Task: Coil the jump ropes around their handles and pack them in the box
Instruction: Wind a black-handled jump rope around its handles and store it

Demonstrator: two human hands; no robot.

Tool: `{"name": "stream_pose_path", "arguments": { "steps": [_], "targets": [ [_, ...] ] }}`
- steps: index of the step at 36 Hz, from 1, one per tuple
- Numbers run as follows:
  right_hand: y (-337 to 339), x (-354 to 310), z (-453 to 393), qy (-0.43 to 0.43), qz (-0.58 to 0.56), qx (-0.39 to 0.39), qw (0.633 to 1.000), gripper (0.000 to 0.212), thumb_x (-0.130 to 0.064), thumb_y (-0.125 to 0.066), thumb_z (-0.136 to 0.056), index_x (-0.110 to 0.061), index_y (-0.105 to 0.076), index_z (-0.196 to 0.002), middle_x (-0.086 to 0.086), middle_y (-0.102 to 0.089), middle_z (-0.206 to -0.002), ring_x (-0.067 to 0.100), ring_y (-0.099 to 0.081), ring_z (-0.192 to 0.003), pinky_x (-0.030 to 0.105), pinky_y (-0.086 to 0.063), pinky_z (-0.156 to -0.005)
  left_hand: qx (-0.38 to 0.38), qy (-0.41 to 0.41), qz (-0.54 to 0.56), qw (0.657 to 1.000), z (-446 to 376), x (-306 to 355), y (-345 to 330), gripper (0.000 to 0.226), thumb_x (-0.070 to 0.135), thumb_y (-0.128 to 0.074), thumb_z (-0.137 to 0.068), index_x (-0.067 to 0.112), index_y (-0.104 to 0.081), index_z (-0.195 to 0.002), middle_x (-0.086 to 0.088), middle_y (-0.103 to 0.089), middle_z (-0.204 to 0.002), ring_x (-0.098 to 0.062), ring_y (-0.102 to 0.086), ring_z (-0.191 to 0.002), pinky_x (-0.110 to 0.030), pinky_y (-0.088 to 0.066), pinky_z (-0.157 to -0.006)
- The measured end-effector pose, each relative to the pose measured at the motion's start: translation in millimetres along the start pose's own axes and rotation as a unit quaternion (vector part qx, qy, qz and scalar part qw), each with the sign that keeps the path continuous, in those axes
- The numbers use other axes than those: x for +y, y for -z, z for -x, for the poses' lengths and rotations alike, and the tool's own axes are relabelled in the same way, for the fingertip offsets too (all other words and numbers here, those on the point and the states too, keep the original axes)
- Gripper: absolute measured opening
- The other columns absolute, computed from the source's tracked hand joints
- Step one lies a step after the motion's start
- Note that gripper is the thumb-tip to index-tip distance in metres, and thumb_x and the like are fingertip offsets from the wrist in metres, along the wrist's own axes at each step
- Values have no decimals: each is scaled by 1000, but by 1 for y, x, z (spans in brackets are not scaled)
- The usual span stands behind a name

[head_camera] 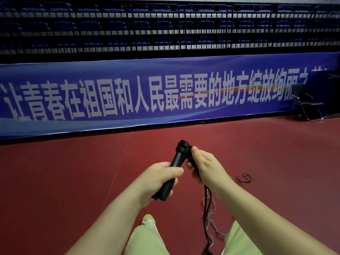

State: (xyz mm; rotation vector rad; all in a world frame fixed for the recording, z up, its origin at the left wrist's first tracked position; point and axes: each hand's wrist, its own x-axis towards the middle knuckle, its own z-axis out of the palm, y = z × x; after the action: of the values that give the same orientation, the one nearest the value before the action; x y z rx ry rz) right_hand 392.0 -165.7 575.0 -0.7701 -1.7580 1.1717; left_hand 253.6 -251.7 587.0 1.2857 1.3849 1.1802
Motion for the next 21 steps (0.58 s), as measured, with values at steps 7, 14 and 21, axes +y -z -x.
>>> {"name": "stream_pose_path", "arguments": {
  "steps": [7, 14, 21],
  "targets": [
    [-11, 4, -3, -71, 16, -13, 997, 66, -57, -21, -99, -8, -64, -89, -6, -61, -56, 11, -47, -44, 21, -33, -44, 102, -47, -384, 917, -12, 5, 3, 24, 39, -65, -77, 18, -55, -83, 3, -57, -68, -16, -56, -60, -29, -40, -57],
    [-1, 4, -6, -106, -15, -4, 994, 51, -54, -37, -97, -14, -44, -65, -9, -40, -42, 9, -30, -35, 21, -22, -42, 140, -90, -590, 790, -10, 21, -11, 28, 48, -61, -78, 26, -44, -83, 5, -56, -74, -19, -58, -67, -30, -34, -51],
    [-5, -6, -3, -12, -95, 16, 995, 51, -56, -48, -73, -5, -50, -80, 8, -46, -76, 22, -46, -69, 34, -36, -66, -105, 0, -212, 972, 4, 27, -14, 20, 25, -73, -80, 24, -57, -91, 17, -64, -72, -1, -63, -67, -17, -47, -62]
  ]
}}
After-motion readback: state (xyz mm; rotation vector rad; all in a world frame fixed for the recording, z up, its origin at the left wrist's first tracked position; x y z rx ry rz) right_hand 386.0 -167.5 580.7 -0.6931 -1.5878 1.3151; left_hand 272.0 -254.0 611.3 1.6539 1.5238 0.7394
